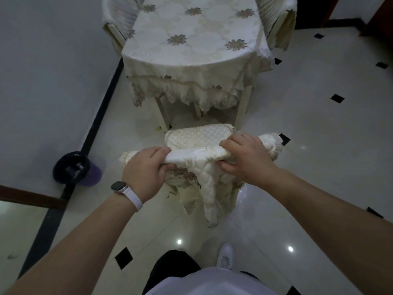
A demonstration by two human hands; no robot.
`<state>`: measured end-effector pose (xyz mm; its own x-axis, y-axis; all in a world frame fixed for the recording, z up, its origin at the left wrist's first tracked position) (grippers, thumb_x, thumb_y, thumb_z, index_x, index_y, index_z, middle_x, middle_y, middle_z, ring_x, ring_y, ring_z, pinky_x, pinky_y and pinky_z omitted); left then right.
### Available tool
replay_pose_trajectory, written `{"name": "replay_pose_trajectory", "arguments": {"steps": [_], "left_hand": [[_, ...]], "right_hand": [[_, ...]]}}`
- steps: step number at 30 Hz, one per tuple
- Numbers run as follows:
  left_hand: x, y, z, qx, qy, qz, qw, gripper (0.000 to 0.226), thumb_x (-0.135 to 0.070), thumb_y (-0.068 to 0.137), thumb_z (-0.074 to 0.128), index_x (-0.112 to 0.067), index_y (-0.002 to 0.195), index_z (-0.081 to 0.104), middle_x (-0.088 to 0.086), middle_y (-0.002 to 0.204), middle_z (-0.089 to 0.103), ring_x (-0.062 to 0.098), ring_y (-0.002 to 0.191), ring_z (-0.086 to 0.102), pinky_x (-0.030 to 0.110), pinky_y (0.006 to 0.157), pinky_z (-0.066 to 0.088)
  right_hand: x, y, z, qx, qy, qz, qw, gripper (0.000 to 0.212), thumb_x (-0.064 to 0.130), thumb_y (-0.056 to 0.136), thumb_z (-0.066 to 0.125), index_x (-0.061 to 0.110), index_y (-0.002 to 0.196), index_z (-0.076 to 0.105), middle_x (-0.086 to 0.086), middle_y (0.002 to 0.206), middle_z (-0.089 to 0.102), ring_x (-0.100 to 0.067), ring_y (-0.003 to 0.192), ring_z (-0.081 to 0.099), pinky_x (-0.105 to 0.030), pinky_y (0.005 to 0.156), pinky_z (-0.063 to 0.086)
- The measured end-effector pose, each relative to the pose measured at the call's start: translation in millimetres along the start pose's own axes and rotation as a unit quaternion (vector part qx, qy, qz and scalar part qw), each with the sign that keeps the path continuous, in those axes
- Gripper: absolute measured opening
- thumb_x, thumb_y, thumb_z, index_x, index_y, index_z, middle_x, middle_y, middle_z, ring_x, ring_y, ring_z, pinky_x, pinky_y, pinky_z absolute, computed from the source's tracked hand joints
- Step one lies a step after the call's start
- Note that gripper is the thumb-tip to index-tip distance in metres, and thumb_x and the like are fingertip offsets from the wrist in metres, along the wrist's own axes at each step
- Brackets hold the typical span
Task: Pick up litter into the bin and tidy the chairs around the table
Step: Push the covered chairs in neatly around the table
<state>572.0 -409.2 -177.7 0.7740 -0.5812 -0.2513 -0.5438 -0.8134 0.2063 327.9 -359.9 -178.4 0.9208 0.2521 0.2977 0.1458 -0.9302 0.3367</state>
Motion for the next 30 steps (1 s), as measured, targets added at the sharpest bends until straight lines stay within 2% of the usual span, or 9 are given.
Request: {"name": "replay_pose_trajectory", "arguments": {"steps": [6, 10, 15, 22, 30], "left_hand": [[15, 32, 0, -0.015, 0.001, 0.013, 1.000, 0.039, -0.038, 0.087, 0.049, -0.012, 0.111, 0.066, 0.010, 0.098, 0.068, 0.035, 0.082, 0.062, 0.041, 0.066, 0.052], [29, 59, -5, -0.024, -0.010, 0.022, 0.999, 0.034, -0.034, 0.086, 0.054, -0.011, 0.108, 0.067, 0.011, 0.091, 0.067, 0.035, 0.076, 0.060, 0.041, 0.063, 0.051], [54, 92, -12, -0.039, -0.014, 0.027, 0.999, 0.031, -0.032, 0.085, 0.060, -0.012, 0.108, 0.068, 0.010, 0.089, 0.068, 0.035, 0.074, 0.060, 0.038, 0.061, 0.049], [89, 133, -21, -0.057, -0.010, 0.064, 0.996, 0.037, -0.037, 0.088, 0.054, -0.011, 0.109, 0.069, 0.010, 0.093, 0.069, 0.034, 0.076, 0.061, 0.036, 0.063, 0.047], [119, 154, -26, -0.082, -0.020, 0.090, 0.992, 0.031, -0.031, 0.087, 0.062, -0.010, 0.108, 0.068, 0.009, 0.091, 0.068, 0.034, 0.075, 0.059, 0.036, 0.063, 0.044]], "right_hand": [[-12, 32, 6, 0.015, 0.004, 0.016, 1.000, 0.041, 0.047, 0.072, 0.059, 0.018, 0.099, 0.067, 0.000, 0.093, 0.063, -0.026, 0.084, 0.057, -0.039, 0.076, 0.044], [-17, 58, 8, 0.020, 0.002, 0.027, 0.999, 0.042, 0.048, 0.072, 0.057, 0.019, 0.102, 0.065, 0.002, 0.095, 0.062, -0.024, 0.087, 0.056, -0.034, 0.079, 0.036], [-16, 94, 8, 0.001, 0.006, 0.044, 0.999, 0.042, 0.049, 0.073, 0.055, 0.019, 0.101, 0.065, 0.002, 0.096, 0.061, -0.023, 0.088, 0.055, -0.033, 0.080, 0.034], [-14, 139, 14, -0.001, -0.017, 0.069, 0.997, 0.049, 0.052, 0.072, 0.054, 0.017, 0.104, 0.068, 0.000, 0.095, 0.063, -0.025, 0.084, 0.057, -0.037, 0.077, 0.040], [-7, 168, 25, -0.003, -0.010, 0.071, 0.997, 0.045, 0.048, 0.073, 0.058, 0.017, 0.105, 0.066, 0.001, 0.095, 0.061, -0.024, 0.086, 0.056, -0.042, 0.079, 0.045]]}}
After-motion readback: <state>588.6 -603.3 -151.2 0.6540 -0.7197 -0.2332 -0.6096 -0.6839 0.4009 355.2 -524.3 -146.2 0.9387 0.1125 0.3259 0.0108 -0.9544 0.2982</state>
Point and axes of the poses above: each hand's wrist, its own y-axis towards the middle knuckle, its own z-axis out of the palm, x = y × z, the point moved 6 cm from there along y, towards the middle knuckle
